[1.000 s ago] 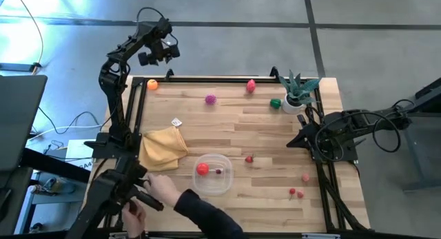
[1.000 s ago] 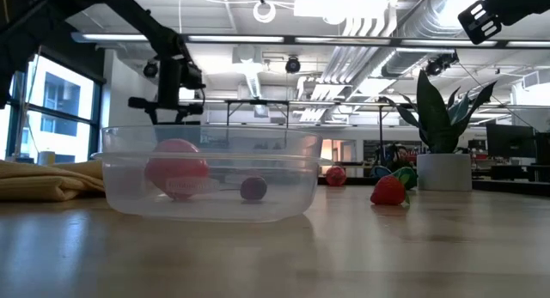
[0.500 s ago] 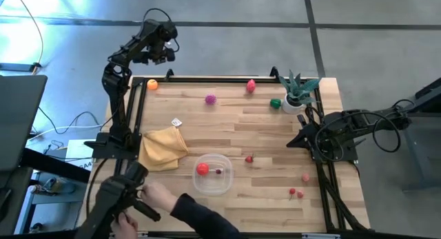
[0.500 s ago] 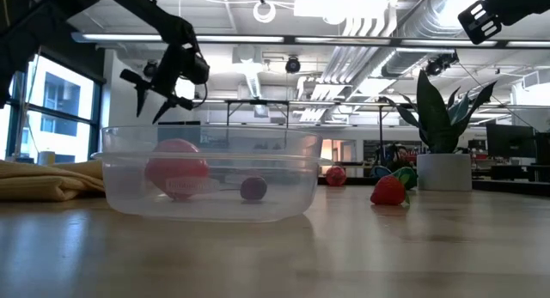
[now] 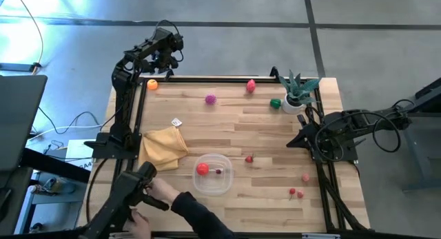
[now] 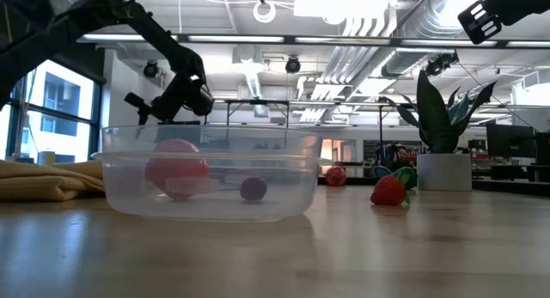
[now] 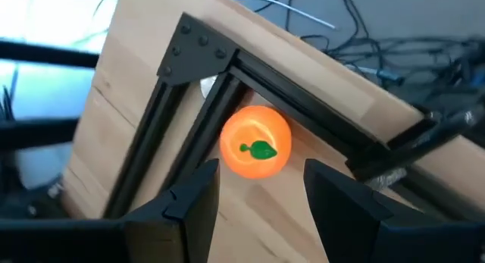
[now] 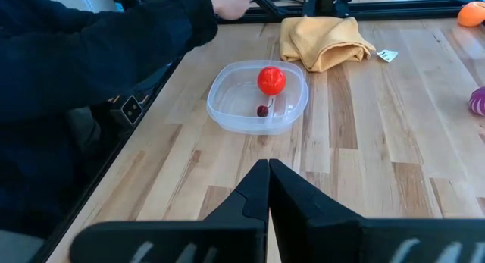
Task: Pick and placing Produce into tupperware
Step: Put the orange into the transparent bin
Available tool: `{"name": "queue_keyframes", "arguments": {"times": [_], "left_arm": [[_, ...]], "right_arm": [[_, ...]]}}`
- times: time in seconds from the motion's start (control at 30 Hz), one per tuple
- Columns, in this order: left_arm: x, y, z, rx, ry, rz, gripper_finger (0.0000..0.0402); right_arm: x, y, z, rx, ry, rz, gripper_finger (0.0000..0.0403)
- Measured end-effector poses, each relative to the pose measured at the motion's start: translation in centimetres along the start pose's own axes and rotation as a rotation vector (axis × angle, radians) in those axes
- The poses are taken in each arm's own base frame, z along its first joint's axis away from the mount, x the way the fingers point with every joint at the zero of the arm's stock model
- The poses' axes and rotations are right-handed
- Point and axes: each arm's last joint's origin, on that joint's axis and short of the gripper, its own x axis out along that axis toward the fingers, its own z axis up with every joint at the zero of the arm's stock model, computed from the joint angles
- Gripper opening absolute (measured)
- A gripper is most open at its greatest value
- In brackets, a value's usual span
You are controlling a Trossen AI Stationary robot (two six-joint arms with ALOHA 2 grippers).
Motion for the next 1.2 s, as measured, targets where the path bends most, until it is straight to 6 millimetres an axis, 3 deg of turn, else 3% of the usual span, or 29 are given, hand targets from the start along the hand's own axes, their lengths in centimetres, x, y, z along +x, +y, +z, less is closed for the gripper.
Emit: {"name": "queue_keyframes", "arguments": {"times": [0.47,0.67,0.87,1.2], "left_arm": [[2.0,-0.6,-1.9,-0.349,0.149,0.053,0.0182],[2.5,-0.8,-1.9,-0.387,0.165,0.04,0.0182],[2.7,-1.3,-1.5,-0.317,0.144,-0.023,0.0182],[1.7,-3.1,-0.7,-0.085,0.166,-0.293,0.0182]], "right_arm": [[0.0,0.0,0.0,0.0,0.0,0.0,0.0],[0.0,0.0,0.0,0.0,0.0,0.0,0.0],[0.0,0.0,0.0,-0.001,0.0,0.0,0.0],[0.0,0.0,0.0,-0.001,0.001,0.0,0.0]]}}
